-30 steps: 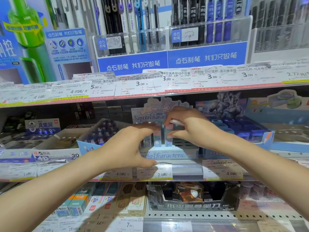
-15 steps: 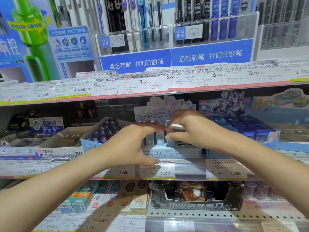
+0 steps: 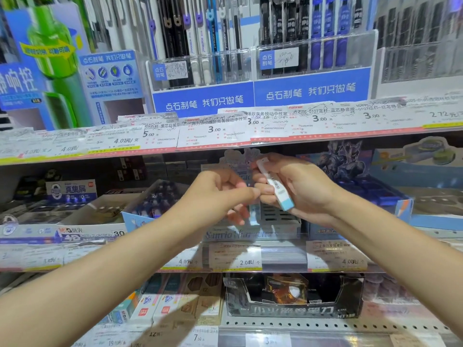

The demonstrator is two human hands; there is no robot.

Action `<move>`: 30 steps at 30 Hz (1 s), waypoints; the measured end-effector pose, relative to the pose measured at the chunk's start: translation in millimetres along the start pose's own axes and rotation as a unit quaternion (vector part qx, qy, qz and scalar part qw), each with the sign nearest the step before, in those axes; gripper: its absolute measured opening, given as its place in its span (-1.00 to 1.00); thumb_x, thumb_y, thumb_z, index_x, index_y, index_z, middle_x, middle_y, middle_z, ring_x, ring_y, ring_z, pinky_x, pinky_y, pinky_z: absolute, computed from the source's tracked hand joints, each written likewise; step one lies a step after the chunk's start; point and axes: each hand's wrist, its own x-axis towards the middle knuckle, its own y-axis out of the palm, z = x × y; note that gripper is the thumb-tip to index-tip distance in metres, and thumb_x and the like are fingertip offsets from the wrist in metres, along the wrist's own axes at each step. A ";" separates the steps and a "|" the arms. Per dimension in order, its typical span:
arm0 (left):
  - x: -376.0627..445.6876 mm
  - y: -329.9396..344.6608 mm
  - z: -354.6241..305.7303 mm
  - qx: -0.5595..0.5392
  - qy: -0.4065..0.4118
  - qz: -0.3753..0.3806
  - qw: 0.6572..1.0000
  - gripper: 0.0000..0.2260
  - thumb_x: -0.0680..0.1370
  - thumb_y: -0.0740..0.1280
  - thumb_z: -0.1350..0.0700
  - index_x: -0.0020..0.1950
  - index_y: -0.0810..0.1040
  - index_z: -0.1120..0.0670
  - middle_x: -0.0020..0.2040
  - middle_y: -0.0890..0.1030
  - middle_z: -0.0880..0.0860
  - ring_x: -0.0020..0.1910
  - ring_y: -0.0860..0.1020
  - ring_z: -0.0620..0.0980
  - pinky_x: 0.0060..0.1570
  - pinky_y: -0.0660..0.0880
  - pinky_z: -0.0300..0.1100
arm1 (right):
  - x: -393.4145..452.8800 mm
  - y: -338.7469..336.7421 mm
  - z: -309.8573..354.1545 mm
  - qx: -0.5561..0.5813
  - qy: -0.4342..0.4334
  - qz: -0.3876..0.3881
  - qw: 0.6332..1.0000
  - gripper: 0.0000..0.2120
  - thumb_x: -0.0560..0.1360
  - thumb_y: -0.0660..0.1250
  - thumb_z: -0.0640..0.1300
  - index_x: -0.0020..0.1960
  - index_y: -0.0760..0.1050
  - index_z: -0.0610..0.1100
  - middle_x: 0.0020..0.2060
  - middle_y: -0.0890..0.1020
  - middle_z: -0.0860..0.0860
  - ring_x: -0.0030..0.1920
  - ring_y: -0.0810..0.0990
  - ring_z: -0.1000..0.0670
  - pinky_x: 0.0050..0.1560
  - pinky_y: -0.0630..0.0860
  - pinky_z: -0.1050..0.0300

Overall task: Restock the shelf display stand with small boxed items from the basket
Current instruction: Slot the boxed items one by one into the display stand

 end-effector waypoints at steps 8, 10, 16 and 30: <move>-0.3 2.7 -7.1 -0.254 -0.164 0.056 0.951 -0.62 0.54 0.15 -0.08 -0.21 0.49 0.23 -0.39 0.61 0.18 -0.48 0.62 0.02 -0.44 0.59 -0.26 | -3.6 -1.8 -9.5 -0.259 -0.213 -0.020 0.942 -0.81 0.47 0.29 -0.33 -0.11 0.55 -0.04 -0.26 0.66 0.15 -0.17 0.60 0.22 -0.06 0.49 0.40; -0.7 2.8 -5.8 -0.287 -0.162 0.054 0.943 -0.61 0.55 0.14 -0.06 -0.15 0.52 0.26 -0.36 0.62 0.19 -0.43 0.64 0.04 -0.38 0.61 -0.22 | -6.3 -4.5 -11.8 -0.296 -0.249 -0.022 0.922 -0.81 0.39 0.37 -0.30 -0.16 0.62 -0.02 -0.26 0.68 0.20 -0.13 0.62 0.20 -0.01 0.51 0.36; 0.8 2.8 3.0 -0.294 -0.132 0.048 0.945 -0.84 0.46 0.34 0.12 -0.07 0.67 0.14 -0.29 0.64 0.08 -0.37 0.64 -0.08 -0.19 0.63 -0.21 | -14.5 -9.0 -18.9 -0.360 -0.274 -0.022 0.891 -0.79 0.35 0.45 -0.31 -0.06 0.64 -0.09 -0.19 0.66 0.22 -0.06 0.61 0.22 0.01 0.45 0.41; 5.5 -3.0 12.0 -0.047 0.021 -0.017 0.999 -0.87 0.41 0.42 0.34 -0.28 0.61 0.13 -0.41 0.61 0.09 -0.45 0.53 -0.07 -0.41 0.52 -0.27 | -5.2 -7.5 0.3 -0.322 -0.156 -0.058 0.932 -0.70 0.41 0.39 -0.26 0.09 0.48 -0.02 0.00 0.61 -0.05 -0.05 0.60 0.05 0.00 0.59 0.16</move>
